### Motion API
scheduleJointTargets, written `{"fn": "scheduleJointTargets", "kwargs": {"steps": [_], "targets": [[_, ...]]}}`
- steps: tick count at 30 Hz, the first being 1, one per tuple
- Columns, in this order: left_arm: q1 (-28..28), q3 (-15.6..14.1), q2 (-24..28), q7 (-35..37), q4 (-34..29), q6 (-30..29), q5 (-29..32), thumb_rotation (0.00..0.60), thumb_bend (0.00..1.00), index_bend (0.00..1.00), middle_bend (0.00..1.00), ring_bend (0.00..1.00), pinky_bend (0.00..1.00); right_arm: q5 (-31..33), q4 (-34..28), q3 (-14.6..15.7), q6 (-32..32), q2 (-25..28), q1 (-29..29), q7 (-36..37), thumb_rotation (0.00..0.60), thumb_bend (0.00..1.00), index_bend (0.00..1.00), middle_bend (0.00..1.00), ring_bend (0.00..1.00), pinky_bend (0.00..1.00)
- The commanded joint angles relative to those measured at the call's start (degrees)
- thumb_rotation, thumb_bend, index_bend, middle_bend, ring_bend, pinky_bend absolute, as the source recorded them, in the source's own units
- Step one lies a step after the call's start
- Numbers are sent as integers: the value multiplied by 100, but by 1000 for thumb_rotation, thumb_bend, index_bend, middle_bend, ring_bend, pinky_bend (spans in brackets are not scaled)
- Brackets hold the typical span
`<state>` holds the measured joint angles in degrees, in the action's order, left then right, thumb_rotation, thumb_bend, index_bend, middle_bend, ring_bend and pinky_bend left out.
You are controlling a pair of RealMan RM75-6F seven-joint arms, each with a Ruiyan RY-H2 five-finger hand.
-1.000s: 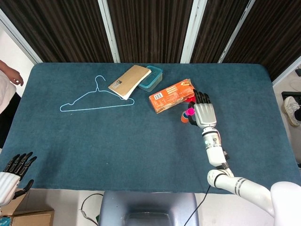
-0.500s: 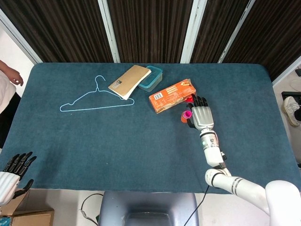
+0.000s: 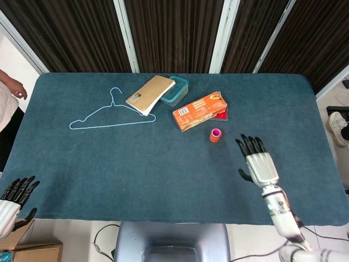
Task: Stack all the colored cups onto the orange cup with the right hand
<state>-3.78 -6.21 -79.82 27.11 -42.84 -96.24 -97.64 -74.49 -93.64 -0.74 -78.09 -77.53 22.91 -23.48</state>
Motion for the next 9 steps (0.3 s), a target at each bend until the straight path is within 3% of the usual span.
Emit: {"fn": "scheduleJointTargets", "kwargs": {"steps": [1,9], "targets": [[-5,-7,-7,-22,-8,-4,-15,600,389,0,0,0,77,-1040,136,796,-1385,429,-1203,597,600,389,0,0,0,0],[28,-18,-26,-124,-17,-97,-50,600,390,0,0,0,77,-1254,270,702,-1379,533,-1379,786,600,389,0,0,0,0]]}}
